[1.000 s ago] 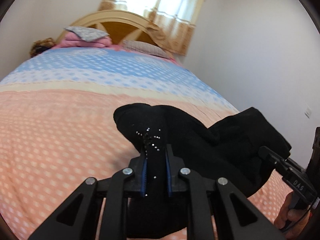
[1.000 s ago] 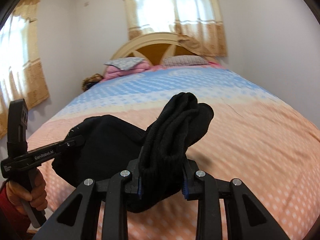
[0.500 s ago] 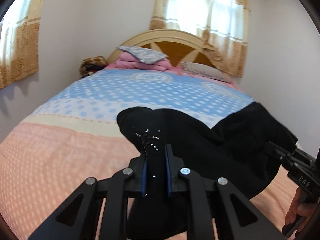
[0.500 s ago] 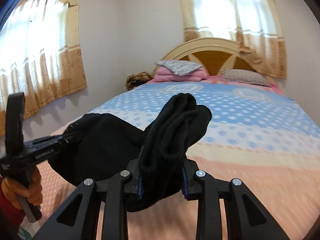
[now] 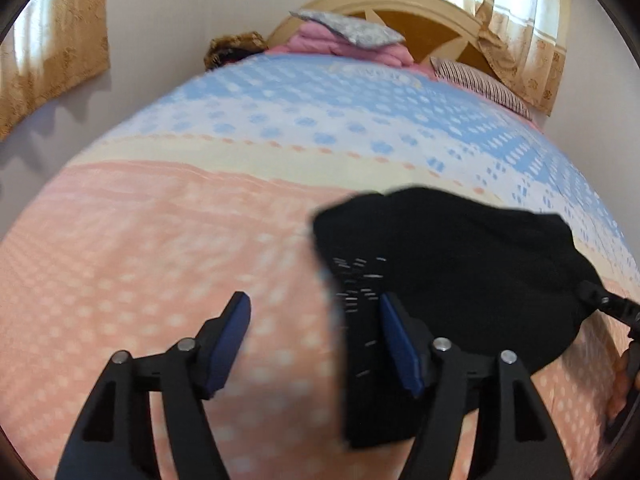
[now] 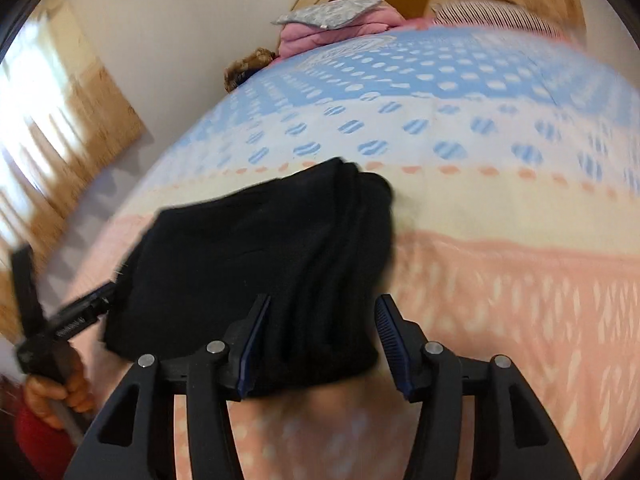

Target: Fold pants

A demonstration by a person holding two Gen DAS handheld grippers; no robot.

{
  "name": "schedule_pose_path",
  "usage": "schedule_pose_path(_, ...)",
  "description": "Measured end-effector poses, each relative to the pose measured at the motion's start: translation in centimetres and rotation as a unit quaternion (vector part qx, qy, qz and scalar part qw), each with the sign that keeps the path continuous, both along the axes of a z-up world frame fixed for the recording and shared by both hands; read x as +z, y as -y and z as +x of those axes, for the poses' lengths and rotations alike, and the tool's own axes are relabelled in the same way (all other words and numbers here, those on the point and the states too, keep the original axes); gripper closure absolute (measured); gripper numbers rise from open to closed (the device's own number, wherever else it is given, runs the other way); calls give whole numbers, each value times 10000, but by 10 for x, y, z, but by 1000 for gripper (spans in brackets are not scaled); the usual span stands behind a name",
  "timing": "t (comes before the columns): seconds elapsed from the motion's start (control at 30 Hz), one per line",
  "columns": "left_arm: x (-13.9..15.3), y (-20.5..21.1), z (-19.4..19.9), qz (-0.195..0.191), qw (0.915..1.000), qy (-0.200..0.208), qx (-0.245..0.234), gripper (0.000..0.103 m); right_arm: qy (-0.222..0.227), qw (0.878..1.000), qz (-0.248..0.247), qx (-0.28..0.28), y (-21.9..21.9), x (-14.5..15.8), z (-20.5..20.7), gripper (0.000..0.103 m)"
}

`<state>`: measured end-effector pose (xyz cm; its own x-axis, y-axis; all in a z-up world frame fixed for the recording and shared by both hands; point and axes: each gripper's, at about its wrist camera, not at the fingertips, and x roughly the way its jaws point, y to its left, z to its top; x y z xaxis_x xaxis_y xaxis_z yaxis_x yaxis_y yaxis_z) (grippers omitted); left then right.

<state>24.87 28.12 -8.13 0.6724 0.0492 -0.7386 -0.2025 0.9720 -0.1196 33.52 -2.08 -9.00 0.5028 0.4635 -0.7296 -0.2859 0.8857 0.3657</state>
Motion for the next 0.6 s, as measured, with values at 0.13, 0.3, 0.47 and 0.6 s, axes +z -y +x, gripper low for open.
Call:
schedule_pose_path(0.13,33,-21,-13,106,9981,444,404,27,156,9961,408,-768,46,17,-27,49)
schedule_pose_path(0.3,50,17,2,266,9955,904,49,27,979,9925,-379,-632,22,54,-40,102)
schedule_pose_path(0.47,24,46,41,596,9975,321,189,27,1347,9869,-866,185,-46,60,-37,102)
schedule_pose_path(0.6,-20,39,51,63,9979,-397,511,27,418,9840,-1731,114,-55,7,-6,102)
